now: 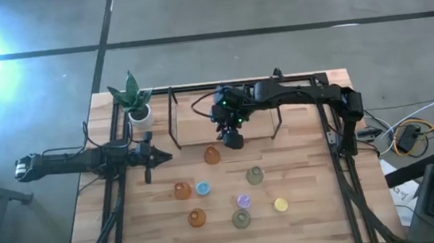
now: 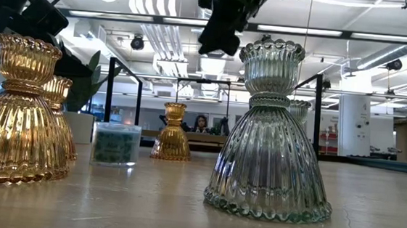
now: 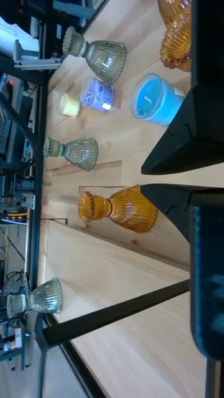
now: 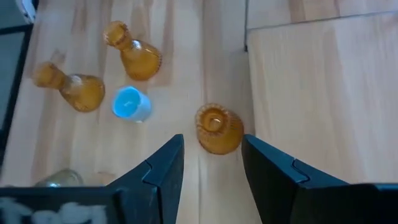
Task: Pick & Place candle stick holders
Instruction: Put the top yellow glass candlestick on the shelf
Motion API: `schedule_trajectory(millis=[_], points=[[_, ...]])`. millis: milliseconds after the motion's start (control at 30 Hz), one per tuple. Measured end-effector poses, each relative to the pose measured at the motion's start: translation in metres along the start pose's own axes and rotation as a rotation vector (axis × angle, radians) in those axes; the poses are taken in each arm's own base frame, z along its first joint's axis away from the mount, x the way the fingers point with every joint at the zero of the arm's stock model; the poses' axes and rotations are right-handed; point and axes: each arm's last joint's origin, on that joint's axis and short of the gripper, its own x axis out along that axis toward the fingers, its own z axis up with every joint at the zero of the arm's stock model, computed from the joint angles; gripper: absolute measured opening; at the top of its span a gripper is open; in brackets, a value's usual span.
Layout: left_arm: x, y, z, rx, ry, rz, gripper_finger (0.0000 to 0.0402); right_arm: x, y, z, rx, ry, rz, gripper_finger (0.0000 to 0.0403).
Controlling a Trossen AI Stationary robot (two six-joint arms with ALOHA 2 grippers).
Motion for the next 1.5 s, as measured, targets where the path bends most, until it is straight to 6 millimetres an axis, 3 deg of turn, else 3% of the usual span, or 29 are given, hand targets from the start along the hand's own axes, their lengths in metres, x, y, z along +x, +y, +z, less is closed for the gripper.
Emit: schedule_trajectory(millis=[133, 333, 533, 667, 900, 1233, 1367, 1500], points=[[0.0, 0.0, 0.0, 0.004, -0.001, -0.001, 0.0039, -0.014, 0.012, 0.011, 0.009, -0.039, 0.044, 0.0154], [0.0, 0.0, 0.0, -0.007, 0.0, -0.001, 0.0039, -0.071, 0.035, 0.03, -0.011, -0.131, 0.065, 0.0142], [0.0, 0.0, 0.003, -0.013, -0.033, -0.002, 0.0039, -0.107, 0.052, 0.025, 0.035, -0.073, 0.071, 0.0133], [0.0, 0.0, 0.009, -0.167, -0.097, -0.006, 0.0039, -0.126, 0.065, 0.015, 0.075, -0.003, 0.078, 0.0132], [-0.006, 0.0, 0.033, -0.509, -0.34, -0.077, 0.0039, -0.128, 0.092, 0.003, 0.114, 0.04, 0.057, 0.0141], [-0.019, 0.0, 0.059, -0.663, -0.642, -0.16, 0.0039, -0.123, 0.102, -0.003, 0.135, 0.059, -0.022, 0.0129], [-0.028, -0.001, 0.082, -0.642, -0.719, -0.197, 0.0039, -0.123, 0.102, -0.005, 0.136, 0.074, -0.033, 0.0128], [-0.034, -0.003, 0.12, -0.509, -0.754, -0.172, 0.0039, -0.124, 0.101, -0.005, 0.125, 0.067, -0.059, 0.0133]])
